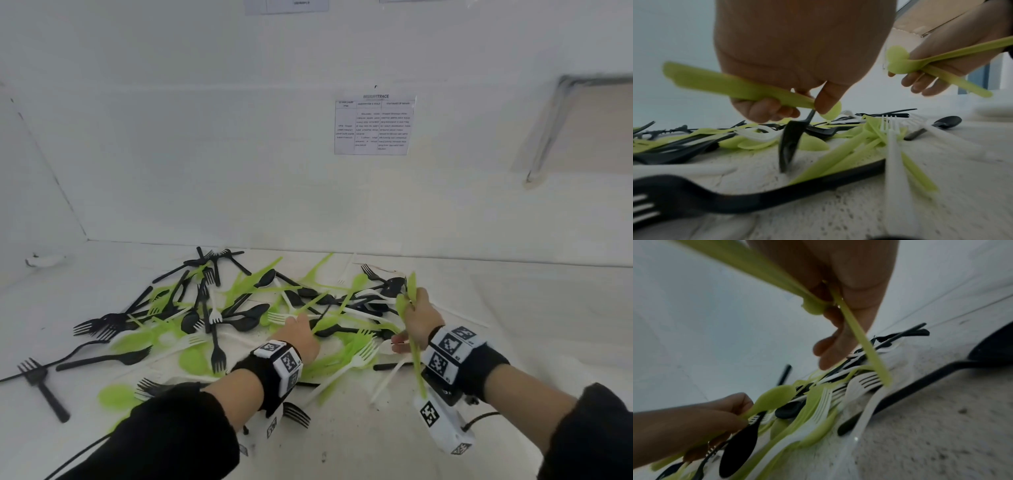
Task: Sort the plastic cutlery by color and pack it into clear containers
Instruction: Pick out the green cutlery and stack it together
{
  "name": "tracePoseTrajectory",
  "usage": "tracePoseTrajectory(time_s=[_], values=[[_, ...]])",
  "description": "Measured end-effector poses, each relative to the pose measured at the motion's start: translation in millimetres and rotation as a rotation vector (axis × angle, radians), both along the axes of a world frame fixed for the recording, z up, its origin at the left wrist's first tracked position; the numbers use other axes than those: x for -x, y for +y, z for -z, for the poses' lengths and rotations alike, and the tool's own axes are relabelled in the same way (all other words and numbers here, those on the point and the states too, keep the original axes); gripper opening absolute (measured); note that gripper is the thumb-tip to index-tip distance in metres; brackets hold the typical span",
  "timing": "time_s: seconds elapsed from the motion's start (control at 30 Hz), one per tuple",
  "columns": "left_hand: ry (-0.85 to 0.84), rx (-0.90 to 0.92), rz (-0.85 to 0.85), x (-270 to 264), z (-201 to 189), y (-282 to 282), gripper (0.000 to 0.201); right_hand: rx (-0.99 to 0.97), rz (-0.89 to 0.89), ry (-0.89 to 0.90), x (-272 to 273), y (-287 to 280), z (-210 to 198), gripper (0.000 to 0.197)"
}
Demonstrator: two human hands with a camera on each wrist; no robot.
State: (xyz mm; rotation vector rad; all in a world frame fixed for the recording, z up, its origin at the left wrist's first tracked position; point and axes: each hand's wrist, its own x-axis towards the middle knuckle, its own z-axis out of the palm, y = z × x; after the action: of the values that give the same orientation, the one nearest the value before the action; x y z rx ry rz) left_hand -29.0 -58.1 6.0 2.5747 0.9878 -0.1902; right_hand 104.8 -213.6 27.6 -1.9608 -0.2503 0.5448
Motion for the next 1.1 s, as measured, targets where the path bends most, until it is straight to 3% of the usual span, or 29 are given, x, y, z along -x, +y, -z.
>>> tracePoseTrajectory(time_s=[0.17, 0.23, 0.33, 0.4, 0.5, 0.57, 0.63, 0.7, 0.77, 0.87, 0.97, 1.07, 1.1], values=[[-0.054, 0.118, 0.048, -8.9, -0.1, -0.3, 0.028, -0.011, -0.050, -0.054, -7.4, 3.9, -4.3, 0.019], [0.024, 0.120, 0.123, -12.5, 4.6, -2.9, 0.020, 0.011, -0.097, -0.043, -7.5, 7.6, -4.8, 0.029], [0.128, 0.138, 0.165, -16.5, 12.2, -6.1, 0.027, 0.136, -0.208, -0.130, -7.3, 11.0, -1.4, 0.045], [0.132, 0.136, 0.173, -19.6, 14.9, -5.9, 0.020, 0.192, -0.262, -0.159, -5.1, 11.9, 1.0, 0.042], [0.143, 0.137, 0.179, -22.6, 17.6, -2.7, 0.018, -0.012, -0.232, 0.049, 0.0, 11.0, 3.6, 0.021], [0.120, 0.138, 0.166, -22.6, 18.5, -1.5, 0.028, -0.068, -0.243, 0.096, -0.1, 12.0, 5.1, 0.020], [0.120, 0.117, 0.175, -22.2, 18.1, -1.7, 0.034, -0.072, -0.298, 0.134, -1.1, 16.2, 8.3, 0.019], [0.126, 0.121, 0.181, -23.2, 19.0, -2.6, 0.027, -0.021, -0.367, 0.153, 0.4, 20.6, 13.5, 0.023], [0.107, 0.134, 0.172, -24.0, 18.8, -3.4, 0.021, 0.073, -0.435, 0.039, 0.9, 23.5, 19.8, 0.022], [0.041, 0.135, 0.168, -25.0, 17.4, -1.6, 0.035, 0.052, -0.353, -0.129, 2.3, 23.9, 18.7, 0.008], [-0.023, 0.141, 0.176, -25.4, 15.1, 2.9, 0.031, 0.022, -0.251, -0.234, -2.5, 22.2, 14.5, 0.021], [-0.037, 0.109, 0.196, -23.5, 13.7, 8.5, 0.038, 0.114, -0.169, -0.124, -6.8, 22.8, 12.4, 0.009], [-0.041, 0.097, 0.203, -22.7, 13.3, 10.9, 0.040, 0.135, -0.164, -0.081, -7.8, 22.5, 14.0, 0.020]])
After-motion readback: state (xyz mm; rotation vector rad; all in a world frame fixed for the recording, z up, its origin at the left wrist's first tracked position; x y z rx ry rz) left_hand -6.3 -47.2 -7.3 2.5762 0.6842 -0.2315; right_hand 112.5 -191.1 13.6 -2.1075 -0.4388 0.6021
